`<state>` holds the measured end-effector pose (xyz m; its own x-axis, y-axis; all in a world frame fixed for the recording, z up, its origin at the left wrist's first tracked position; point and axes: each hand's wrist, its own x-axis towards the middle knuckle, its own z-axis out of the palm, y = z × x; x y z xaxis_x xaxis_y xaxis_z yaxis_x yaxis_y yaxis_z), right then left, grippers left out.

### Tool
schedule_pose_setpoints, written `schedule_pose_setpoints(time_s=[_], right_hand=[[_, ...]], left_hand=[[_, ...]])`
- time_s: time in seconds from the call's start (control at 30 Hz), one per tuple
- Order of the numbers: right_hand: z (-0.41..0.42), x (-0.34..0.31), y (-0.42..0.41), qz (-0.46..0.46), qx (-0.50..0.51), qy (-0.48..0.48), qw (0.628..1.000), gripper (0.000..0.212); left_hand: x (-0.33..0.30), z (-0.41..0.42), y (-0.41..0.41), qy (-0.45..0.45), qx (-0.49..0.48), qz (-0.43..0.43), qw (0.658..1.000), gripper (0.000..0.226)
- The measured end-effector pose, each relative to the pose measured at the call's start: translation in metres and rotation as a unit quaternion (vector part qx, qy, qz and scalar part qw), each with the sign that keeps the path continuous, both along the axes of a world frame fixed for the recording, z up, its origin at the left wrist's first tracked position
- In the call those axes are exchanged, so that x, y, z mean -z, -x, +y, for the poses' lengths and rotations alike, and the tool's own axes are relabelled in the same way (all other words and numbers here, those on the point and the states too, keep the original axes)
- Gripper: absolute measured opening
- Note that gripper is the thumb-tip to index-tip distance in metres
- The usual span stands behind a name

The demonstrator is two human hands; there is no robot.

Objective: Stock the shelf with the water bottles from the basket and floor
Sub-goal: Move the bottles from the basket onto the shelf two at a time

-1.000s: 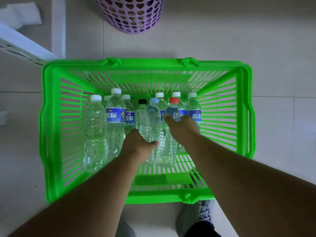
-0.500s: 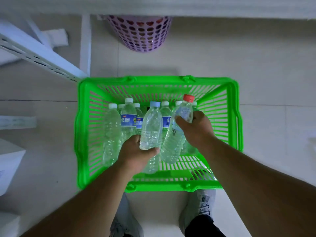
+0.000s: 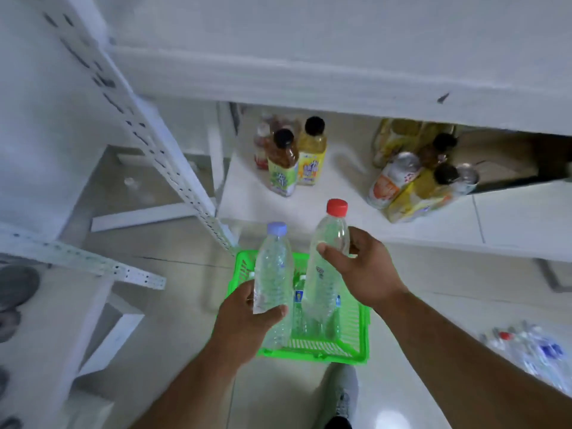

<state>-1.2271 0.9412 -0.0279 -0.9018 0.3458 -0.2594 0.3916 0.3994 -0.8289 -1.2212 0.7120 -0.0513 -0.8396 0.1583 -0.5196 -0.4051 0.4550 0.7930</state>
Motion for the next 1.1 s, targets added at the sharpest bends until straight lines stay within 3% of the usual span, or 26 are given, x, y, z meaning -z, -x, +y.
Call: schedule_pose_setpoints(time_s=[0.3, 0.57, 0.77, 1.1], right_hand=[[-0.058, -0.255, -0.065, 0.121, -0.034, -0.012, 0.992, 0.031], [-0.086, -0.408, -0.099, 0.199, -0.041, -0.040, 0.978, 0.026], [-0.085, -0.455, -0.106, 0.240, -0.040, -0.035, 0.969, 0.029], [-0.049, -0.463, -0.066, 0.254, -0.055, 0.008, 0.966, 0.029]], left_hand=[[-0.231, -0.056, -0.053, -0.092, 0.011, 0.102, 0.991, 0.040], [-0.352, -0.090, -0.081, -0.116, 0.020, 0.176, 0.977, 0.048], [-0.395, -0.083, -0.085, -0.123, -0.002, 0.219, 0.968, 0.044], [-0.415, -0.033, -0.050, -0.095, -0.016, 0.257, 0.962, 0.042]])
